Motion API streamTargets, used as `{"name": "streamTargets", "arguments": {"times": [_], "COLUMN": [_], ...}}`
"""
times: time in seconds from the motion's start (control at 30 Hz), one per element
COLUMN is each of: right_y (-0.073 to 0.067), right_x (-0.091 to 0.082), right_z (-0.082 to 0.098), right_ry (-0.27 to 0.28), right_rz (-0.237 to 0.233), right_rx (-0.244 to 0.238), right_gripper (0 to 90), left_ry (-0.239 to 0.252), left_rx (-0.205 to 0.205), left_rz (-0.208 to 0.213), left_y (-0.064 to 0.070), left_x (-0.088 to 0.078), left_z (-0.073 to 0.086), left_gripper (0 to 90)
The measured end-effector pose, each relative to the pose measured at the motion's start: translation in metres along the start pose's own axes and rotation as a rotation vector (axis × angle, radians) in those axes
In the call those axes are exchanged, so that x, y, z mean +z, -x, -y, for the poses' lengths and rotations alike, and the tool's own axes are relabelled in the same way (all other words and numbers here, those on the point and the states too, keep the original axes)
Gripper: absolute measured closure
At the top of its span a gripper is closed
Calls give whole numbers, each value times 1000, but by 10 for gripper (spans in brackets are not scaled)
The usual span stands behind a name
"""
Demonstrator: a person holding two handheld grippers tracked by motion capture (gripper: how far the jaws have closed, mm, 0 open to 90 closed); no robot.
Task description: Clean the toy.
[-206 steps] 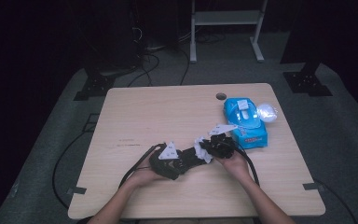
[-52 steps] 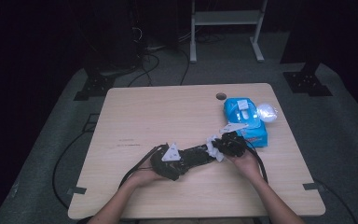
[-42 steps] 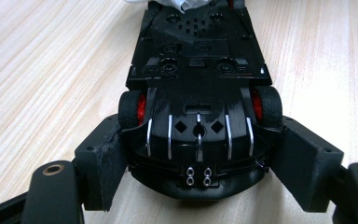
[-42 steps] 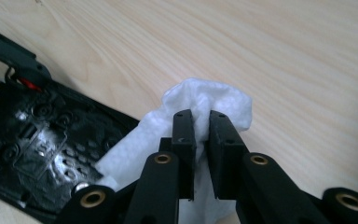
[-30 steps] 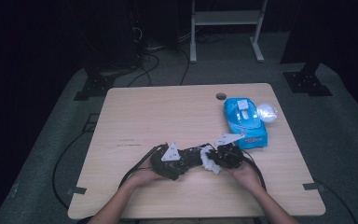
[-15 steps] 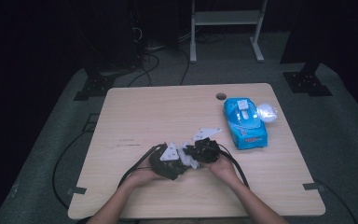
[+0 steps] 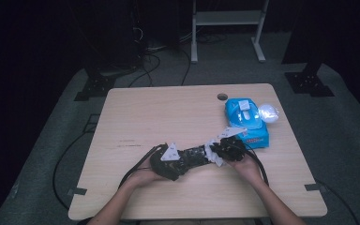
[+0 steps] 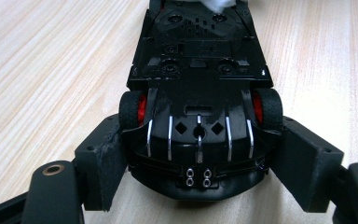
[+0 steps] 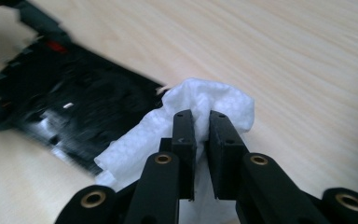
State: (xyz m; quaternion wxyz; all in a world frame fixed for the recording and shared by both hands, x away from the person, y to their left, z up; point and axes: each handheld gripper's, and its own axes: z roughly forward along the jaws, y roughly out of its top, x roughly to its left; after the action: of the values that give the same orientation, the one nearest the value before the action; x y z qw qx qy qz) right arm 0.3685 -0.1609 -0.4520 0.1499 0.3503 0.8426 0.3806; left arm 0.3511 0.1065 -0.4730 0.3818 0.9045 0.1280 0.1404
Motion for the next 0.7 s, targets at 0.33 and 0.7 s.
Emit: {"name": "streamTargets", "arguments": {"times": [0.33, 0.7], "right_y": [-21, -25], "right_x": [-12, -12], "right_z": [6, 16], "right_ry": [-4, 17], "right_rz": [-92, -90], "right_rx": [-44, -87], "right_gripper": [809, 810], "left_ry": [4, 43], "left_rx": [-40, -345], "left_rz": [41, 234], "left_y": [-4, -26], "left_x": [1, -1], "left_z": [1, 8], "left_gripper": [234, 126]}}
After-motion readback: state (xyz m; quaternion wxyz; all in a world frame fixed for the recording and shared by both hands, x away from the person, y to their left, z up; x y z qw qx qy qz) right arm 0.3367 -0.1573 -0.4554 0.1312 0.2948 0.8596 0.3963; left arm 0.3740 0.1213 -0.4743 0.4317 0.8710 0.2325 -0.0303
